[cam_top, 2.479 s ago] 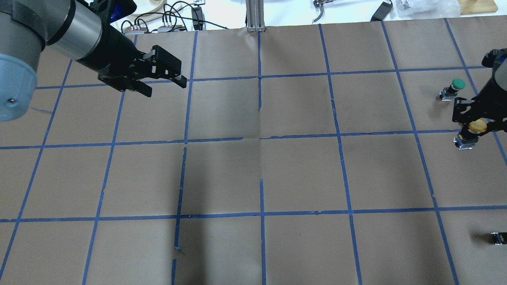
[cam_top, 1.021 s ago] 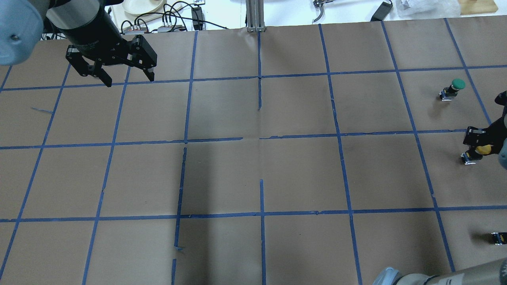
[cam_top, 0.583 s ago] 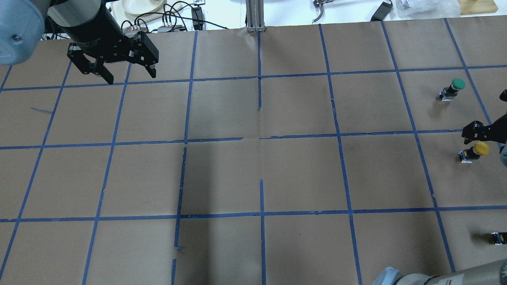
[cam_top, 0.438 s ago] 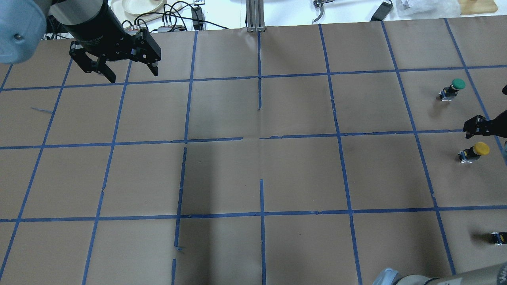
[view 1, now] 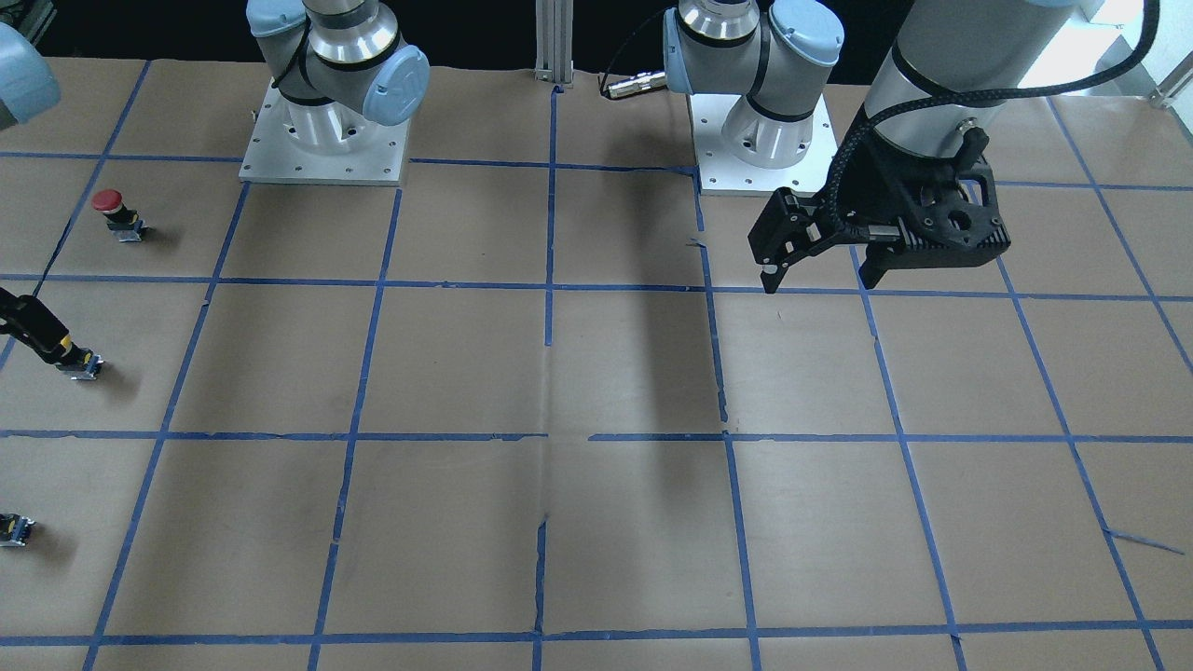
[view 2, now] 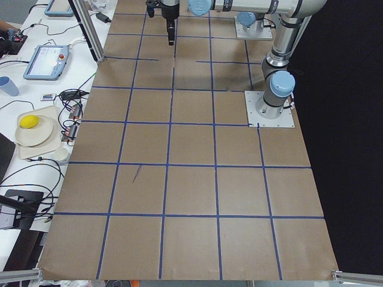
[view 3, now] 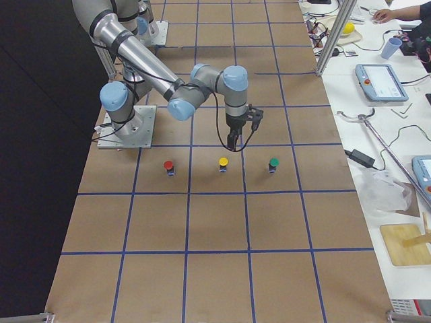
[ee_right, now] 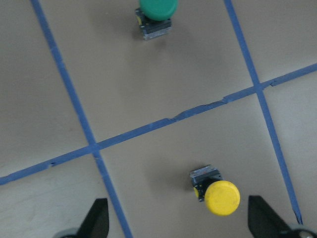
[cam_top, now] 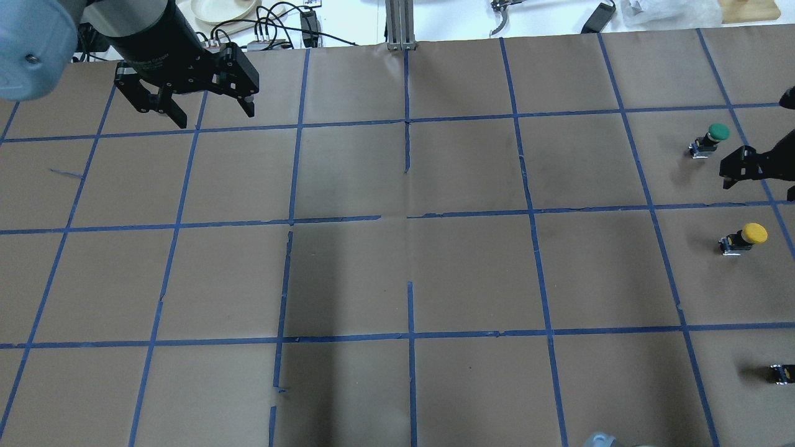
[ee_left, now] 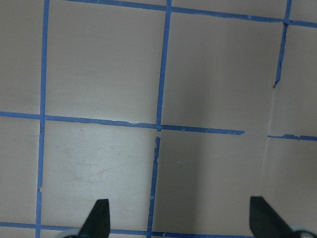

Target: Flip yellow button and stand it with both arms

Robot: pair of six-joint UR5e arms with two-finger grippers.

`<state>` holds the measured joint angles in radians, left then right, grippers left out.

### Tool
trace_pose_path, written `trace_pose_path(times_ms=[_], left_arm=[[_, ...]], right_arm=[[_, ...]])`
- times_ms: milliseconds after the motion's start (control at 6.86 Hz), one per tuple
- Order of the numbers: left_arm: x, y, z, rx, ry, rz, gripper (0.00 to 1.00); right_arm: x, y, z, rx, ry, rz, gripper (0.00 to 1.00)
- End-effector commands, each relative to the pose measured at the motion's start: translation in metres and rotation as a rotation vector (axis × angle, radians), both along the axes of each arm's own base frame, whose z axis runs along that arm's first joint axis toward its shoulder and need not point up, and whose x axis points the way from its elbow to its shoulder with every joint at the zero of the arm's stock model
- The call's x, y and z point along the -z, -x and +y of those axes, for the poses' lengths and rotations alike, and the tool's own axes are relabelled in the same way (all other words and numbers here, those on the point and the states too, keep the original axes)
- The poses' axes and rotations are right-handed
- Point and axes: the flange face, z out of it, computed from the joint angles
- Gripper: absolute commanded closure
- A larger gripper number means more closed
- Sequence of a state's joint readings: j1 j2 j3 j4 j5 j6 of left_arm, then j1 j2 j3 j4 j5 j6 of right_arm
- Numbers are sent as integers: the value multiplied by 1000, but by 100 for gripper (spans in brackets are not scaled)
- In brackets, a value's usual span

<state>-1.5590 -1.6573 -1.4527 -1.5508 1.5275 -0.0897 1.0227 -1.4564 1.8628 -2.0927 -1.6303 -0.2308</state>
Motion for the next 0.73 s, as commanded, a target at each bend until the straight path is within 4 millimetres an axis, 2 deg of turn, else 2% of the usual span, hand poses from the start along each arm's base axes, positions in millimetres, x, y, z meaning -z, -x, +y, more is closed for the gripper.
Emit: trace_pose_path(times_ms=[0, 146, 292, 438, 583], left_arm=[[-4, 1, 2, 1, 7, 16, 1], [-4, 2, 1, 1, 9, 19, 1], [-7, 2, 3, 1, 13, 19, 1], [-7, 2, 3, 1, 13, 19, 1], [-8, 3, 4, 2, 15, 35, 1]], right_arm=[[-78, -71, -29, -82, -72, -44, 0], [-105, -118, -33, -134, -121, -64, 0], [-131, -169, -19, -92, -145, -76, 0], [-149, -240, -2, -189, -132, -84, 0], [-156, -297, 12, -300, -123, -75, 0]])
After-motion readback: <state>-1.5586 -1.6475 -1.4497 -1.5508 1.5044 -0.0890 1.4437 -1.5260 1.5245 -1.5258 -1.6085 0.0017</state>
